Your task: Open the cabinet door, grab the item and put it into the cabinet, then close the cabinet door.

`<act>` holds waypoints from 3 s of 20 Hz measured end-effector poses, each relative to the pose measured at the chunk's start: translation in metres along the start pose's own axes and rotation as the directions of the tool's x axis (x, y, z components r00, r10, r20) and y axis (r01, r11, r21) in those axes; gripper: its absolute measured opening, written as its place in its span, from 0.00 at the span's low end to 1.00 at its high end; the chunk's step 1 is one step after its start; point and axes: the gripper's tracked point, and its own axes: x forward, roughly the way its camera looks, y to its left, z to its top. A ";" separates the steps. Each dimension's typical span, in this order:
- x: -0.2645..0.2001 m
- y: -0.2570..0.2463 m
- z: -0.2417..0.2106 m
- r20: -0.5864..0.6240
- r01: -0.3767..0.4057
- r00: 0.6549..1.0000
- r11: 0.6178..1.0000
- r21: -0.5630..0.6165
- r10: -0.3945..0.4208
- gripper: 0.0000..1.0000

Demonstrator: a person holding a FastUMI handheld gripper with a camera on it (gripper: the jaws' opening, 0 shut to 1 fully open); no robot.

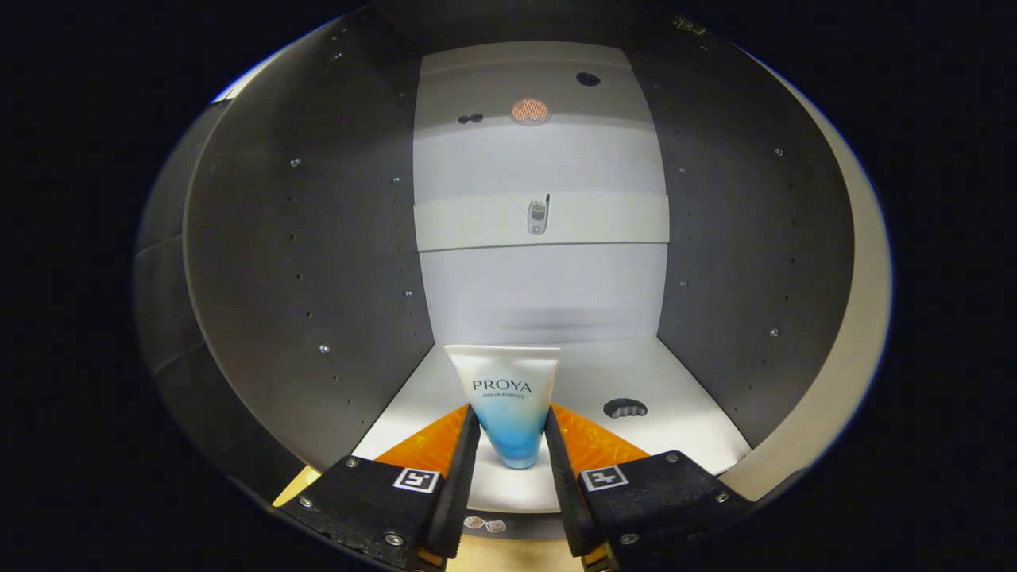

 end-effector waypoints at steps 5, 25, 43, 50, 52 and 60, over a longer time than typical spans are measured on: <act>0.005 -0.003 -0.002 -0.005 0.000 1.000 1.000 0.004 0.000 0.53; -0.153 -0.001 -0.022 0.159 0.036 0.987 0.999 -0.038 -0.030 0.94; -0.340 -0.017 -0.062 0.227 0.003 0.974 1.000 0.022 -0.008 0.94; -0.401 -0.042 -0.074 0.232 -0.001 0.973 1.000 -0.024 0.007 0.94; -0.414 -0.057 -0.073 0.229 0.011 0.974 0.999 -0.031 -0.004 0.94; -0.455 -0.137 -0.051 0.259 0.156 0.952 0.986 0.050 -0.164 0.94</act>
